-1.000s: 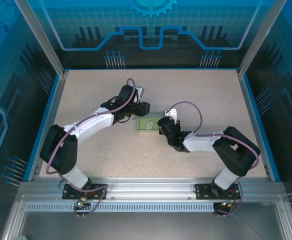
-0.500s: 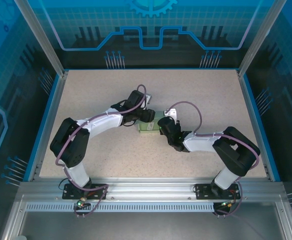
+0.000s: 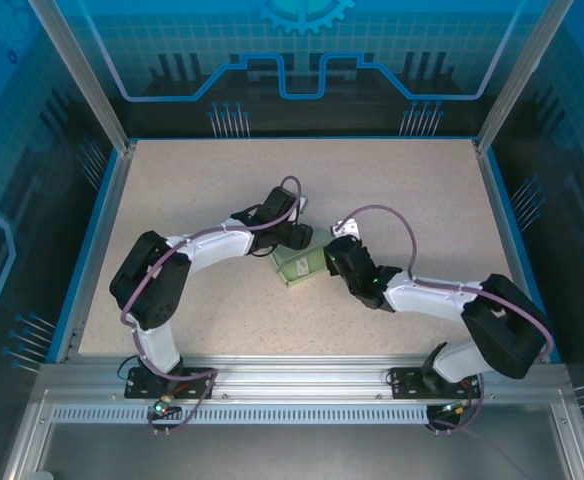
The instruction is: Fold the paper box
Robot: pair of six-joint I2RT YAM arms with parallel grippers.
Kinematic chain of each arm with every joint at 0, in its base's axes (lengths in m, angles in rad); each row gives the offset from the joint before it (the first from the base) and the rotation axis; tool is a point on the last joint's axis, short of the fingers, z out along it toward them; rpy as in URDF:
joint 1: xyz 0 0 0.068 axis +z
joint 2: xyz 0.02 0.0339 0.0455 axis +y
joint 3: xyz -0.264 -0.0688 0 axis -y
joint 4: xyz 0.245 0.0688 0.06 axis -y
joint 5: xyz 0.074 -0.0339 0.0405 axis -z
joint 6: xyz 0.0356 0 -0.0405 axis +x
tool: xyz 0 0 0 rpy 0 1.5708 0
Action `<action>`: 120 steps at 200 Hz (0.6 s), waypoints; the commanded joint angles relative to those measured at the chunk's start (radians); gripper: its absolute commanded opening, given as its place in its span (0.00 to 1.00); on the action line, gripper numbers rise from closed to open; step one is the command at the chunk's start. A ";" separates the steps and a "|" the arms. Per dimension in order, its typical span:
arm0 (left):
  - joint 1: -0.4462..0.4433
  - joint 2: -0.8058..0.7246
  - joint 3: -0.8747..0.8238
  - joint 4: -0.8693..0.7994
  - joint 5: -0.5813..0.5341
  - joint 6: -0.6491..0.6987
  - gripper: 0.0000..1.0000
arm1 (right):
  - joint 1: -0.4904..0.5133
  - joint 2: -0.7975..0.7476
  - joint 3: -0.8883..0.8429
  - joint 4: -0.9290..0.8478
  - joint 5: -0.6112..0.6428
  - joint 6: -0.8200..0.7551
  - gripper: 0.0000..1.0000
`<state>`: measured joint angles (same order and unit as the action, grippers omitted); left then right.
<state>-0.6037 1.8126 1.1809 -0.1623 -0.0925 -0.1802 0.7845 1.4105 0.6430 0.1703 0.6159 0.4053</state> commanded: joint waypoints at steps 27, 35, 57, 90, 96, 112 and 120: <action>-0.023 0.029 -0.017 0.024 -0.032 0.029 0.56 | -0.021 -0.124 0.036 -0.212 -0.125 -0.089 0.50; -0.024 0.031 -0.015 0.023 -0.037 0.031 0.57 | -0.023 -0.146 0.043 -0.237 -0.142 -0.099 0.50; -0.027 0.029 -0.012 0.022 -0.045 0.033 0.56 | -0.029 -0.223 0.059 -0.272 -0.206 -0.134 0.50; -0.027 0.023 -0.011 0.027 -0.056 0.036 0.56 | -0.068 -0.241 0.138 -0.320 -0.336 -0.137 0.54; -0.027 0.023 -0.011 0.026 -0.056 0.038 0.56 | -0.073 -0.235 0.150 -0.321 -0.355 -0.138 0.54; -0.027 0.024 -0.007 0.026 -0.056 0.038 0.56 | -0.090 -0.210 0.179 -0.321 -0.390 -0.141 0.55; -0.026 0.024 -0.007 0.027 -0.056 0.037 0.56 | -0.093 -0.200 0.190 -0.317 -0.400 -0.146 0.55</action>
<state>-0.6250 1.8263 1.1748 -0.1436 -0.1345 -0.1726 0.7132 1.1831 0.7837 -0.1143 0.3073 0.2844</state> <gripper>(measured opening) 0.564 0.551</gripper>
